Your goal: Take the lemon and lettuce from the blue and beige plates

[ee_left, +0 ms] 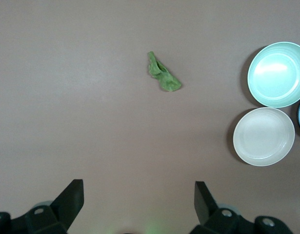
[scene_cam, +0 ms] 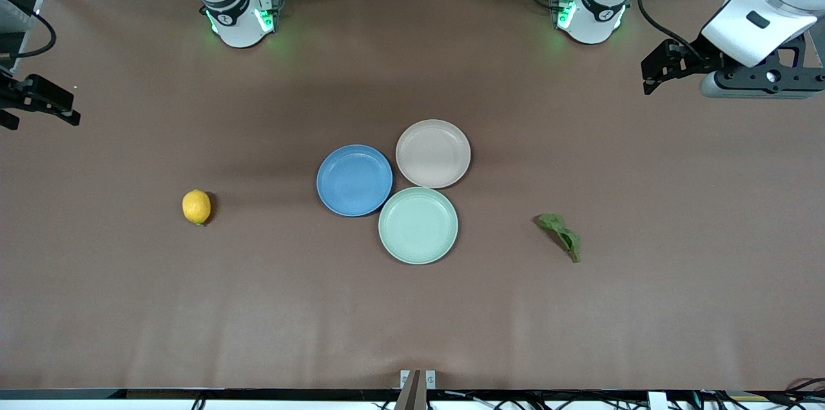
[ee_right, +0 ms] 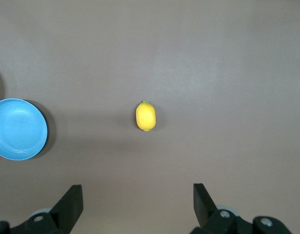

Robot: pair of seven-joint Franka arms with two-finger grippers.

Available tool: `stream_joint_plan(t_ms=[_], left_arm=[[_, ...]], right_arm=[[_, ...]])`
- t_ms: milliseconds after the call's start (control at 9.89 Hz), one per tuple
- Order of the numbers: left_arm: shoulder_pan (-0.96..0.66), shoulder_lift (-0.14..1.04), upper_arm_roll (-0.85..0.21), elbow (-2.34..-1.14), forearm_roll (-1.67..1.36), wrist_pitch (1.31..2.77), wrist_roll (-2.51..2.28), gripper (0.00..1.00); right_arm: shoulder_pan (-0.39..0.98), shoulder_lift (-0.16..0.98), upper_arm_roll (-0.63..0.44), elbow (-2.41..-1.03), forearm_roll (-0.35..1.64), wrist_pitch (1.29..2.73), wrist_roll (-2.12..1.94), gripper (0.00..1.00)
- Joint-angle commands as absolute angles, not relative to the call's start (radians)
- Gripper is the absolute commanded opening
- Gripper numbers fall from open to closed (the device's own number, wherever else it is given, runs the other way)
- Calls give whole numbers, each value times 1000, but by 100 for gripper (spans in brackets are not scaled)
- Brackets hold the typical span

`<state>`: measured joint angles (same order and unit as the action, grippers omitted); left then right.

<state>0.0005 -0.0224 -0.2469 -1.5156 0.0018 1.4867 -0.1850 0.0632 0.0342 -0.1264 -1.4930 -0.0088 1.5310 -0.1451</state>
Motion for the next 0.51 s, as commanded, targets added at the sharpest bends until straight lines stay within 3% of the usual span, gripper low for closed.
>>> stream_joint_plan(t_ms=[0, 404], left_arm=[[5, -21, -249, -1497, -20, 1463, -161, 100], [5, -21, -249, -1497, -20, 1463, -161, 100]], right_arm=[[72, 52, -124, -1457, -31, 1506, -129, 100], [69, 58, -126, -1454, -29, 1513, -130, 100]])
